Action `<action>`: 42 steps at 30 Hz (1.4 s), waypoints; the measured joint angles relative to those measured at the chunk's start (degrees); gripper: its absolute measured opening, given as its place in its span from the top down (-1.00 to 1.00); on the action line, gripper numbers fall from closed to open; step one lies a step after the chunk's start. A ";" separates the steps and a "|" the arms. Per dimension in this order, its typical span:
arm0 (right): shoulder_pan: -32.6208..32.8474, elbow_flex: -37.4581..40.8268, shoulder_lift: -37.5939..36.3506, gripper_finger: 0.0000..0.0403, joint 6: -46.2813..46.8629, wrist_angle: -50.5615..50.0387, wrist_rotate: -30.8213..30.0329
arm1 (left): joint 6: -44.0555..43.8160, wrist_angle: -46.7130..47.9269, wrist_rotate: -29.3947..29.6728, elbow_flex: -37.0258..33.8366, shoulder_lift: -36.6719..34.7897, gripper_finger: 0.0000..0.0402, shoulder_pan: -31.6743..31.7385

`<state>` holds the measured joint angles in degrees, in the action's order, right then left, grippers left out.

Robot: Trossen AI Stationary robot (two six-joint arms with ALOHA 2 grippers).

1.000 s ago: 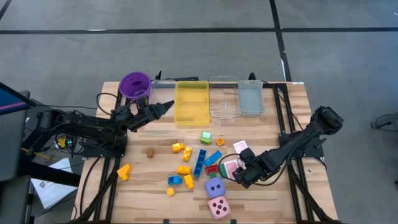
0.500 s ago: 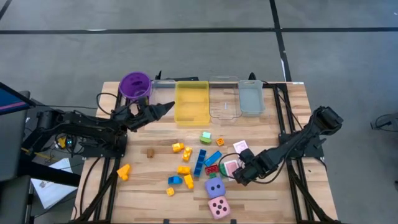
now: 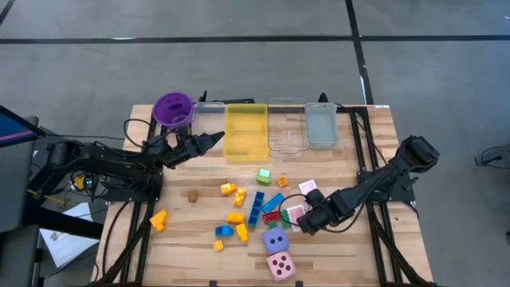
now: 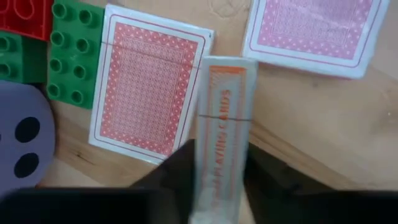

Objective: Pick & Place Toys
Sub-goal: Put the orange deck of cards into the gray bin

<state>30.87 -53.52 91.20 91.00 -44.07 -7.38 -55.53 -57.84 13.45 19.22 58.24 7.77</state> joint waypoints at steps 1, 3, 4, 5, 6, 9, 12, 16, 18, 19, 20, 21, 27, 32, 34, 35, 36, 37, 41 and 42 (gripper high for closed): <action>-0.17 0.00 0.00 0.63 0.00 -0.15 0.00 | 0.00 -0.02 0.00 0.00 0.00 -0.38 0.00; -0.44 0.00 -0.07 0.70 -0.17 0.04 0.04 | 0.00 0.00 0.00 0.00 0.00 -0.38 0.00; -0.62 -0.01 -0.07 0.69 -0.15 0.03 0.19 | -0.01 0.00 0.00 0.00 0.00 -0.38 0.00; -0.83 -0.07 -0.15 0.69 -0.15 -0.03 0.70 | -0.01 0.00 -0.02 0.00 0.00 -0.38 0.00; -1.10 -0.15 -0.46 0.69 -0.17 -0.18 1.61 | 0.00 -0.01 -0.03 0.00 0.00 -0.38 0.00; -1.88 -1.27 -2.53 0.69 -1.12 -0.95 3.59 | -0.02 0.00 -0.13 0.00 0.00 -0.38 0.00; -2.29 -3.84 -6.35 0.69 -1.45 -3.59 2.74 | 0.00 -0.01 -0.13 0.00 0.00 -0.38 0.00; -3.69 -8.89 -12.32 0.69 -1.01 -12.25 -4.64 | 0.00 0.00 -0.13 0.00 0.00 -0.38 0.00; -4.71 -11.24 -15.56 0.69 0.23 -17.12 -10.37 | 0.00 -0.02 -0.11 0.00 0.00 -0.38 0.00; -5.30 -12.21 -17.09 0.69 0.89 -19.48 -13.12 | -0.02 0.00 -0.11 0.00 0.00 -0.38 0.00; -5.96 -13.14 -18.65 0.69 1.54 -21.50 -16.12 | -0.01 0.00 -0.11 0.00 0.00 -0.38 0.00; -6.68 -13.91 -20.17 0.69 2.03 -23.19 -19.00 | -0.02 -0.02 -0.11 0.00 0.00 -0.38 0.00; -15.76 -14.80 -28.89 0.69 2.62 -35.20 -28.17 | 0.00 -0.01 -0.09 0.00 0.00 -0.38 0.26; -29.30 -14.78 -33.90 0.69 -4.95 -38.44 -28.23 | 0.00 -0.01 0.07 0.00 0.00 -0.38 0.42; -35.50 -14.78 -35.53 0.69 -10.78 -36.27 -27.83 | 0.00 -0.02 0.06 0.00 0.00 -0.38 0.42; -38.60 -14.78 -36.20 0.69 -14.14 -34.55 -27.31 | 0.00 0.00 0.06 0.00 0.00 -0.38 0.42; -41.62 -14.78 -36.72 0.69 -17.62 -32.43 -26.52 | 0.00 0.00 0.06 0.00 0.00 -0.38 0.42; -44.54 -14.78 -37.02 0.69 -21.57 -29.73 -25.28 | 0.00 -0.02 0.04 0.00 0.00 -0.38 0.42; -57.15 -14.77 -36.65 0.69 -38.35 -18.06 -16.50 | -0.09 -0.02 1.41 0.00 0.00 -0.38 0.39; -60.54 -14.74 -36.23 0.69 -42.12 -15.54 -13.85 | -0.33 -0.02 1.77 0.00 0.00 -0.38 0.39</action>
<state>-29.66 -68.26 54.97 48.88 -59.61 -21.22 -55.86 -57.87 15.23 19.22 58.24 8.16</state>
